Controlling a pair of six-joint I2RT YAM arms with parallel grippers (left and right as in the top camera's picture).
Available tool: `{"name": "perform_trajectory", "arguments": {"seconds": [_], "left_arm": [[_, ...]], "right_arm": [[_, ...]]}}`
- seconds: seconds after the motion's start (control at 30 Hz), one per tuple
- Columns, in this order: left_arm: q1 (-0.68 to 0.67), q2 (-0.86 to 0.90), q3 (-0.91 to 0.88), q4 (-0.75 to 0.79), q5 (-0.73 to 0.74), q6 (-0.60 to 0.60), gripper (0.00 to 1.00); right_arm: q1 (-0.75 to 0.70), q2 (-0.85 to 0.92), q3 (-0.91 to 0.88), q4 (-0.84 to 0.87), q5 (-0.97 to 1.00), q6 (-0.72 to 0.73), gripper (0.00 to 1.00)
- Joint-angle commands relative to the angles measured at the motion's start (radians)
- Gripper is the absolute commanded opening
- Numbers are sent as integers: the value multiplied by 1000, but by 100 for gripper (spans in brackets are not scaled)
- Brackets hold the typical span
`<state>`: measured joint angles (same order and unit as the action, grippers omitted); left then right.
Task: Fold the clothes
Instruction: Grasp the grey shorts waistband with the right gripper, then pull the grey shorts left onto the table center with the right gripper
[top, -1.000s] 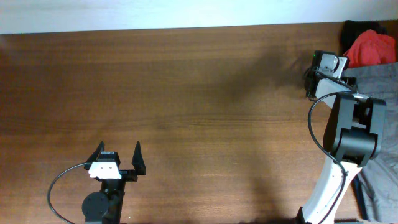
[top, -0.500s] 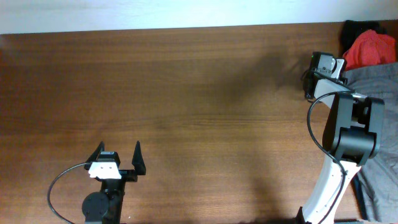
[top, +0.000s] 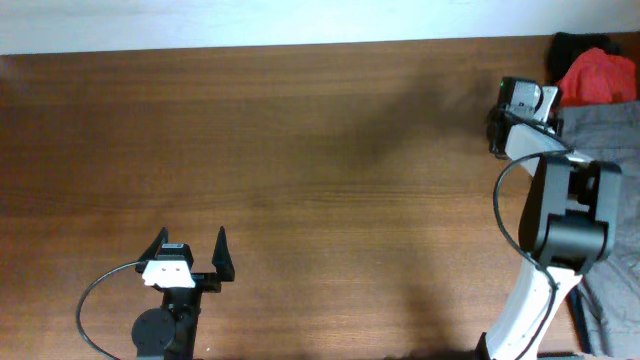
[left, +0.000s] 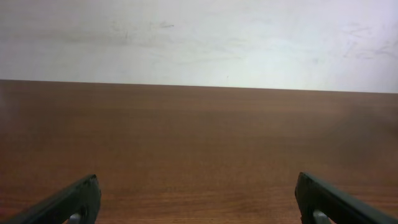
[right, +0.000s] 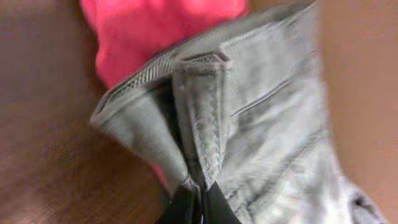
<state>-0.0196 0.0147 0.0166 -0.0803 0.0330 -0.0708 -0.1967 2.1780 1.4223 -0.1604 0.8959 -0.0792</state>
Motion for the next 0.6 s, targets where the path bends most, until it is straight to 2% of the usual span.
{"name": "perform_trajectory", "arguments": {"seconds": [0.0,0.4,0.57], "left_arm": [[-4,-8,-7,0,-3,16,99],[-4,-8,-7,1,-4,16,99],[-4,-8,-7,0,-3,16,99]], "right_arm": [[37,-133,4,-12,59,10,4],[166,-323,4,-37,122,10,4],[246,-333,3,-50,117,10,4]]}}
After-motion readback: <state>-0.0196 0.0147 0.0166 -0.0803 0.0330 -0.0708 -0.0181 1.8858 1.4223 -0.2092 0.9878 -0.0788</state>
